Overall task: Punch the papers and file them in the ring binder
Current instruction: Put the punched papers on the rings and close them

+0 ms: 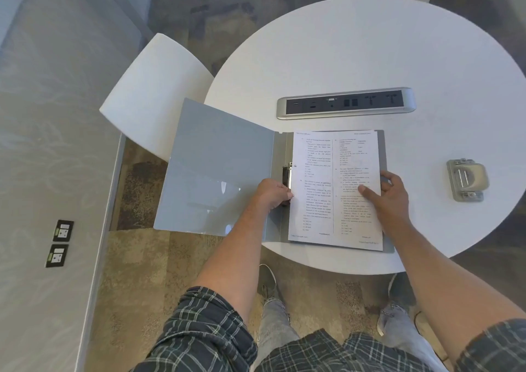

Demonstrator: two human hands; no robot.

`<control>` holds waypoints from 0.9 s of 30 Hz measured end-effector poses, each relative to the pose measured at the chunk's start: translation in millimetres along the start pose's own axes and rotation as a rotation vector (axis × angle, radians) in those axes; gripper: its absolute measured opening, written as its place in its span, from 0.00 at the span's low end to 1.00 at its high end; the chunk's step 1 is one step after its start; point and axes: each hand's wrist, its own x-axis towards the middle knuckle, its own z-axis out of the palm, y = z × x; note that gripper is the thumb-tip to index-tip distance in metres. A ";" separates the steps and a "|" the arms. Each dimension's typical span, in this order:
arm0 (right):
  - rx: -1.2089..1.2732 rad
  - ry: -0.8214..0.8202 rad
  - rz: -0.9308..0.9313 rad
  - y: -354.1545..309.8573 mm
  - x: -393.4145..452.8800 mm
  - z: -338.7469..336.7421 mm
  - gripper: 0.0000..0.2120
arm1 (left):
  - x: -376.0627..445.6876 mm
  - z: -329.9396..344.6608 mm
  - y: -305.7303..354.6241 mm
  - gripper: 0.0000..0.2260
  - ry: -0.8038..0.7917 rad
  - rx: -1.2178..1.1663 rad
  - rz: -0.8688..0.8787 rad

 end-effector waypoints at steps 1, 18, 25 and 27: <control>-0.013 0.003 -0.008 -0.7 -1.0 1.0 0.28 | -0.4 0.9 0.1 0.06 0.007 -0.002 0.004; -0.779 -0.295 -0.586 -31.9 -32.9 75.9 0.18 | -5.6 5.8 10.7 0.08 0.086 0.149 -0.010; -1.027 -0.464 -0.672 -19.6 -34.5 95.2 0.25 | -7.0 3.0 11.9 0.09 0.090 0.166 0.014; -1.044 -0.482 -0.646 -17.5 -34.0 96.1 0.26 | -6.2 2.3 10.6 0.10 0.086 0.163 0.013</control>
